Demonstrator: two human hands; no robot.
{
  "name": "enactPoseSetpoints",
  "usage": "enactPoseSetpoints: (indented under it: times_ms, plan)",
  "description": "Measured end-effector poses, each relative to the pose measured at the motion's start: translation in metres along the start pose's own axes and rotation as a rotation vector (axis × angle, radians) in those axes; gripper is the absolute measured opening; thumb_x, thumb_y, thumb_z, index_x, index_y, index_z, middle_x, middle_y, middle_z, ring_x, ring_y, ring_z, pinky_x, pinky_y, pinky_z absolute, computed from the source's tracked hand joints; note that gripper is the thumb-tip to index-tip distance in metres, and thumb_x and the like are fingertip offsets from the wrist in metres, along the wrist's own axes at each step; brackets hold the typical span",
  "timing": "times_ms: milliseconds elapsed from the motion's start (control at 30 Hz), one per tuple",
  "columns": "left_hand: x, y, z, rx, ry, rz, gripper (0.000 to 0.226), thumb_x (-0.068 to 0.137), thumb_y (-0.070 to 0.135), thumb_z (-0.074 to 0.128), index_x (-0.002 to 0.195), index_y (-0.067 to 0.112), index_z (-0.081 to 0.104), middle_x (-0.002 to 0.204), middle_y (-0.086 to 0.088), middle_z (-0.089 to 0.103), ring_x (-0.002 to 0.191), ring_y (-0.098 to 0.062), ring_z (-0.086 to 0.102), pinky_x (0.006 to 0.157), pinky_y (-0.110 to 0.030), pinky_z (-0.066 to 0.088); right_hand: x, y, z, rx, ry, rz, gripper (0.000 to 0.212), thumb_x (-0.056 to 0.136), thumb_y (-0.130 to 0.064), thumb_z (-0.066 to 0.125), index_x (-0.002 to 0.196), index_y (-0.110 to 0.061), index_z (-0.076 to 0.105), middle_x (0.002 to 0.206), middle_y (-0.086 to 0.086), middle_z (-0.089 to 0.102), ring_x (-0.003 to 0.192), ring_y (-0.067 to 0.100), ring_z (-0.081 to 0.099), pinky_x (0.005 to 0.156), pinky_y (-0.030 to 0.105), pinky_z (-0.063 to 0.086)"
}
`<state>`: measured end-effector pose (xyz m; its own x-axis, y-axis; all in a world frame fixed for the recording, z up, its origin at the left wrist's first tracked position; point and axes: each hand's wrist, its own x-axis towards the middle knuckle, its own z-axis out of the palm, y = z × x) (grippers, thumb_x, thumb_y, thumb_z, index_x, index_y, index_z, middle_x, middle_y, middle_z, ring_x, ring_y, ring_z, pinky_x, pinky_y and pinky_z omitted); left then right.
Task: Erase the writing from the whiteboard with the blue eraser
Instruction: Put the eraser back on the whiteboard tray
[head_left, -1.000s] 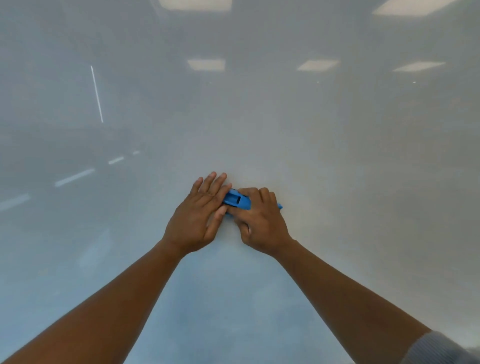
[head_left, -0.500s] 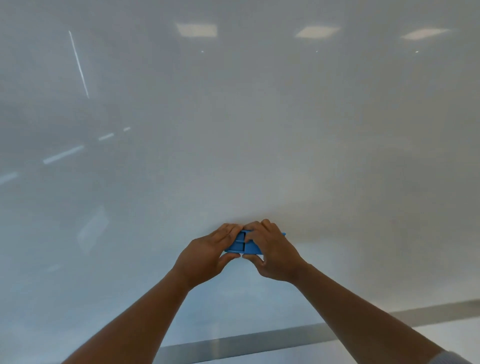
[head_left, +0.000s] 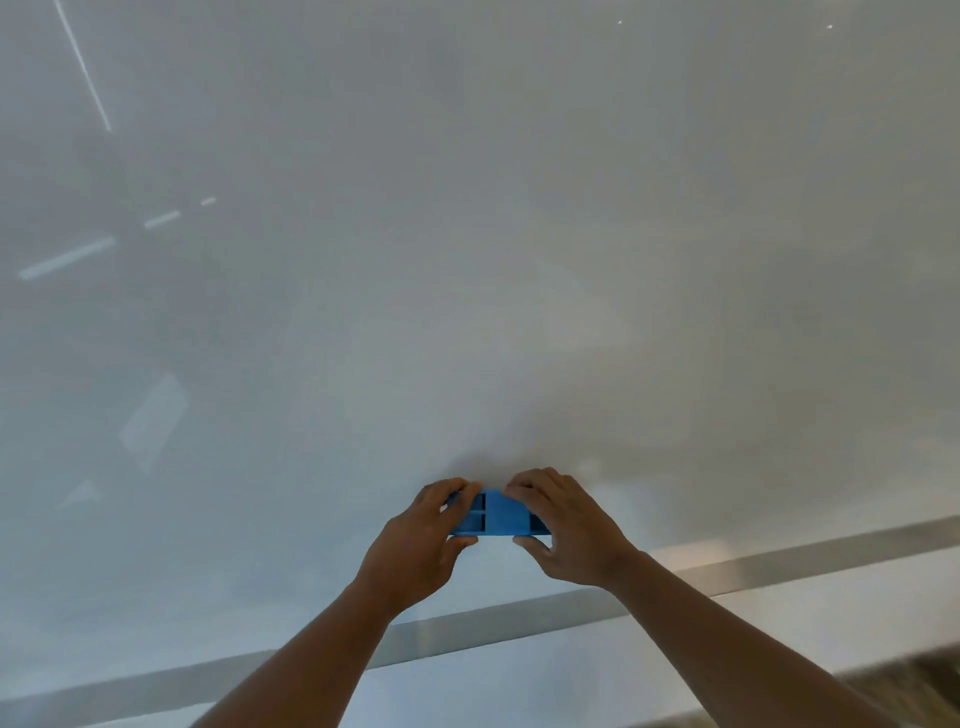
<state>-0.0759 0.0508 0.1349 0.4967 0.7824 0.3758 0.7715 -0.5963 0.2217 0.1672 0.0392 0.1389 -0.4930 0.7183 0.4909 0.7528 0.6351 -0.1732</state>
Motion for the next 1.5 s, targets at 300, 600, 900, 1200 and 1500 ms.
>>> enactPoseSetpoints:
  times_ms: [300,600,900,1200,1500]
  plan:
    - [-0.016,0.010,0.058,-0.006,-0.106,-0.012,0.061,0.087,0.040,0.067,0.143,0.028,0.045,0.137,0.005,0.052,0.114,-0.015,0.060,0.088,-0.028,0.055,-0.057,0.021,0.044,0.045,-0.139,0.112,0.061,0.078,-0.021,0.073,0.132,-0.021,0.046,0.130,0.001,0.046,0.109,0.018,0.055,0.096,0.027,0.050]
    - [-0.028,0.021,0.116,-0.057,-0.156,-0.113,0.060,0.082,0.035,0.074,0.136,0.029,0.051,0.129,0.008,0.060,0.115,-0.015,0.058,0.095,-0.032,0.051,-0.095,0.037,0.088,-0.027,-0.156,0.227,0.059,0.068,-0.014,0.081,0.121,-0.018,0.056,0.124,0.000,0.059,0.109,0.021,0.058,0.095,0.037,0.052]
    - [-0.031,0.035,0.167,-0.126,-0.237,-0.355,0.058,0.088,0.026,0.070,0.141,0.030,0.048,0.138,0.009,0.055,0.125,-0.012,0.050,0.102,-0.029,0.046,-0.114,0.037,0.134,0.014,-0.151,0.499,0.069,0.050,-0.006,0.093,0.113,-0.015,0.066,0.110,-0.002,0.067,0.101,0.019,0.066,0.074,0.032,0.061]
    - [-0.037,0.031,0.202,-0.157,-0.323,-0.530,0.058,0.090,0.019,0.067,0.141,0.031,0.042,0.140,0.012,0.046,0.114,-0.015,0.057,0.090,-0.033,0.052,-0.123,0.050,0.169,0.017,-0.254,0.516,0.064,0.052,0.004,0.086,0.111,-0.010,0.068,0.113,0.001,0.065,0.109,0.022,0.060,0.068,0.031,0.061]
    - [-0.037,0.031,0.220,-0.190,-0.323,-0.637,0.059,0.088,0.022,0.071,0.141,0.032,0.045,0.142,0.012,0.041,0.100,-0.017,0.066,0.085,-0.035,0.057,-0.132,0.052,0.180,0.033,-0.344,0.575,0.056,0.068,0.004,0.079,0.119,-0.012,0.065,0.134,0.008,0.051,0.114,0.024,0.060,0.065,0.034,0.062]
